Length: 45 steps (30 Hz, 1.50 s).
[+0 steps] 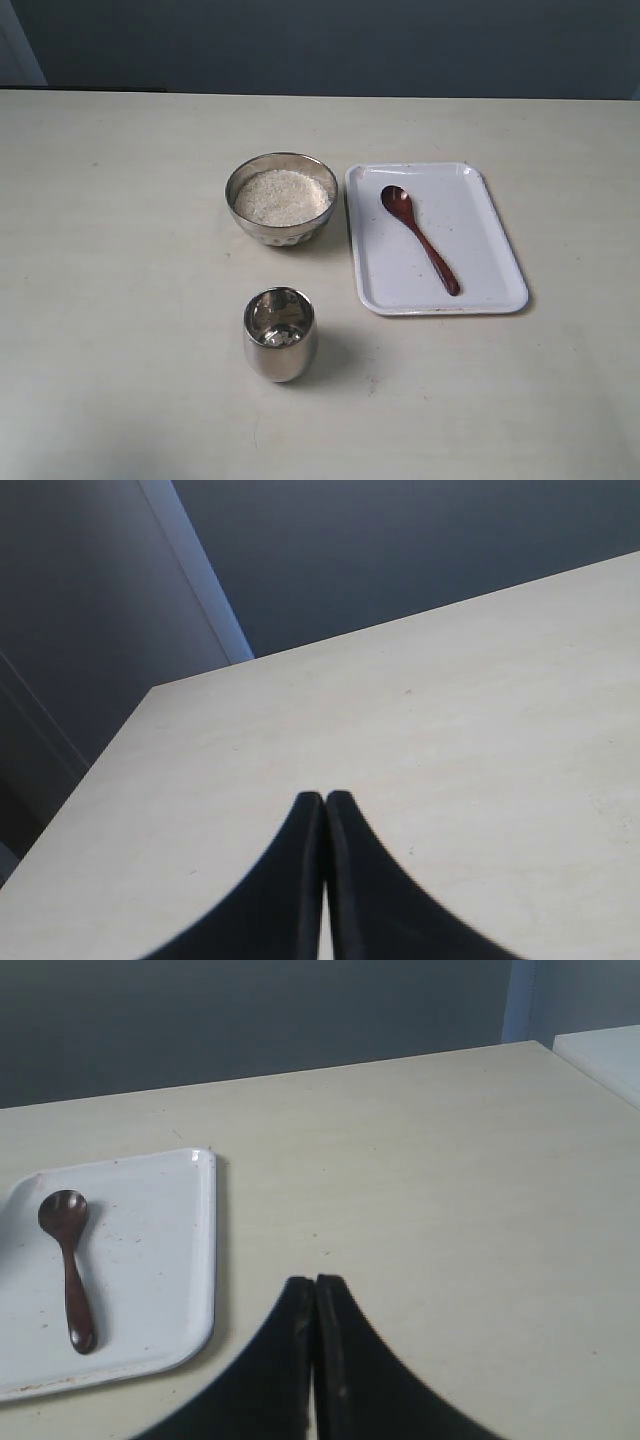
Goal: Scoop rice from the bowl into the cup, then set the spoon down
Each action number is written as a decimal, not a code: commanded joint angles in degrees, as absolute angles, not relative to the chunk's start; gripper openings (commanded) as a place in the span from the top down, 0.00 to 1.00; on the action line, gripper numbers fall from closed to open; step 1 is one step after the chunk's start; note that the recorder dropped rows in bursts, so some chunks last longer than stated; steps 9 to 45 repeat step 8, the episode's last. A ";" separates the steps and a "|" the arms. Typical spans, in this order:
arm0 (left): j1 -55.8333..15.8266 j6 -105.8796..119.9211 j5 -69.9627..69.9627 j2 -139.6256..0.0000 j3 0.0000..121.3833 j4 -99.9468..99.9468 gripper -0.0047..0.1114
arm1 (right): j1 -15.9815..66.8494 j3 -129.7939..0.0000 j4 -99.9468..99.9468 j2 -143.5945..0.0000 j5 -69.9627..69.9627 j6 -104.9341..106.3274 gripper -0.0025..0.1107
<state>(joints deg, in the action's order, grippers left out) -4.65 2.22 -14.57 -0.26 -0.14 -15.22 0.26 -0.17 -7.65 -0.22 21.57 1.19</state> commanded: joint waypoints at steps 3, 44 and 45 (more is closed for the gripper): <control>-4.68 2.05 -14.18 0.00 0.00 -15.10 0.96 | -0.04 0.00 -7.61 0.00 20.79 1.29 0.98; -4.68 2.05 -14.18 0.00 0.00 -15.10 0.96 | -0.04 0.00 -7.61 0.00 20.79 1.29 0.98; -4.68 2.05 -14.18 0.00 0.00 -15.10 0.96 | -0.04 0.00 -7.61 0.00 20.79 1.29 0.98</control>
